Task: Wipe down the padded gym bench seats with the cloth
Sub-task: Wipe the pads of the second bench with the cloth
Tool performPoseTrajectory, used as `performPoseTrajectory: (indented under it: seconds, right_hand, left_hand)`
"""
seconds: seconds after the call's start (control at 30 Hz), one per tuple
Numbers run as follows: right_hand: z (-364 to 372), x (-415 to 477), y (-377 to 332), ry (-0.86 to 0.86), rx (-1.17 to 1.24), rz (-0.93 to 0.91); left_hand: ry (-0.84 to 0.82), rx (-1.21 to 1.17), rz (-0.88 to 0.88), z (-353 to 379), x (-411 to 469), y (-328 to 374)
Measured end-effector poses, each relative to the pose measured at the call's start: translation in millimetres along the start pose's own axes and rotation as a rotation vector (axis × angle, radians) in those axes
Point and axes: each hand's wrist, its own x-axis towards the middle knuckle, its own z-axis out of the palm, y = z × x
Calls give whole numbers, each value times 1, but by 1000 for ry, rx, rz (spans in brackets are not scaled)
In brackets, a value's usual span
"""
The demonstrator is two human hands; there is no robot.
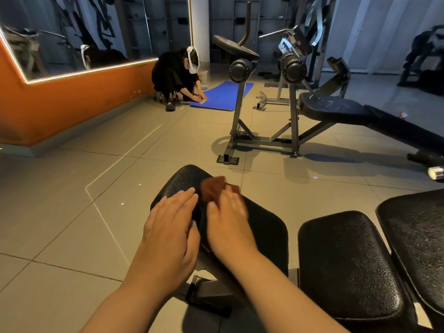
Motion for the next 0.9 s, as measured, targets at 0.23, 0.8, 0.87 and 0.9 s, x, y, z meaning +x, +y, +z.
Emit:
performPoseTrajectory:
  seconds: [0.23, 0.8, 0.87, 0.9]
  right_hand:
    - [-2, -66, 19, -84, 104, -236]
    - [-7, -27, 28, -46, 52, -111]
    - [-2, 7, 15, -15, 76, -50]
    - [1, 23, 2, -7, 79, -46]
  left_hand:
    - [36, -98, -97, -4, 0, -1]
    - [75, -184, -206, -4, 6, 1]
    - [78, -192, -208, -6, 5, 3]
    - [79, -202, -215, -7, 5, 3]
